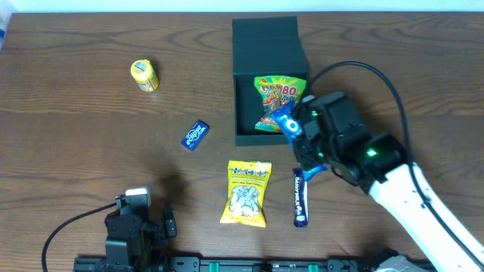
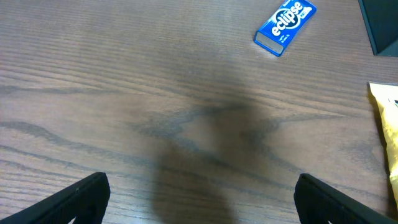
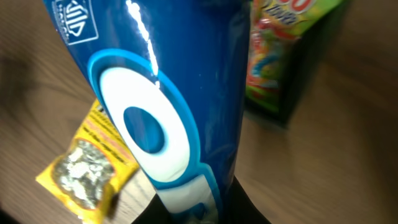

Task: Pack container
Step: 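Lift the Oreo pack and carry it into the black box, then lower the Oreo pack beside the Haribo bag and release it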

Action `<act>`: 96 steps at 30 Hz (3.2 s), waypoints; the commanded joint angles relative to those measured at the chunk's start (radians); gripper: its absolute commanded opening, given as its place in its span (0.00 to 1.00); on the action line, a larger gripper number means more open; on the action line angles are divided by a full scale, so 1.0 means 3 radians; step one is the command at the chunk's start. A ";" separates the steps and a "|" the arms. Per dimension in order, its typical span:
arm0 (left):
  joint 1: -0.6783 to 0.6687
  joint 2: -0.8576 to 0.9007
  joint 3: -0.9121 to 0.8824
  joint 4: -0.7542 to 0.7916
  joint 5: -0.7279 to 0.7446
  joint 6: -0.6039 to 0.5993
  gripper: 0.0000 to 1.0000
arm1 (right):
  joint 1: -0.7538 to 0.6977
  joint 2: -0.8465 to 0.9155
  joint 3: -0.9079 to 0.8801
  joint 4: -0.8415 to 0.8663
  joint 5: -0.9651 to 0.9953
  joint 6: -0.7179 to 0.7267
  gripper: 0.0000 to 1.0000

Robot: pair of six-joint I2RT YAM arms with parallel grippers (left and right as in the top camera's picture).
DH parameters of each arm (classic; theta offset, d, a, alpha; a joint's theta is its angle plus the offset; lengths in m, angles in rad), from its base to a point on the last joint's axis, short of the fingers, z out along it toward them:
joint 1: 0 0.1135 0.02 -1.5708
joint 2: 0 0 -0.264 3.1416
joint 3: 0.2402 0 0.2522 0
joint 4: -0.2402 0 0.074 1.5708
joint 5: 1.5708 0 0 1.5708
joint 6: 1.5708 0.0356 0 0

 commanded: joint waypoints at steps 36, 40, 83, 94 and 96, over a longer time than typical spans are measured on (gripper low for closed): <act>0.0023 -0.0022 -0.0094 -0.0150 -0.0008 -0.0065 0.96 | 0.0172 0.2611 0.2790 -0.0659 -0.0037 0.2031 0.01; 0.0023 -0.0022 -0.0094 -0.0150 -0.0008 -0.0065 0.96 | 0.0130 0.2742 0.2964 -0.0811 -0.0041 0.1948 0.01; 0.0023 -0.0022 -0.0094 -0.0150 -0.0008 -0.0065 0.96 | -0.0098 0.3118 0.3146 -0.0989 -0.0629 0.1511 0.01; 0.0023 -0.0022 -0.0094 -0.0150 -0.0008 -0.0065 0.96 | -0.0003 0.3316 0.3147 -0.1016 -0.0664 0.1418 0.01; 0.0023 -0.0022 -0.0094 -0.0150 -0.0008 -0.0065 0.96 | 0.0010 0.3321 0.3147 -0.1015 -0.0670 0.1385 0.01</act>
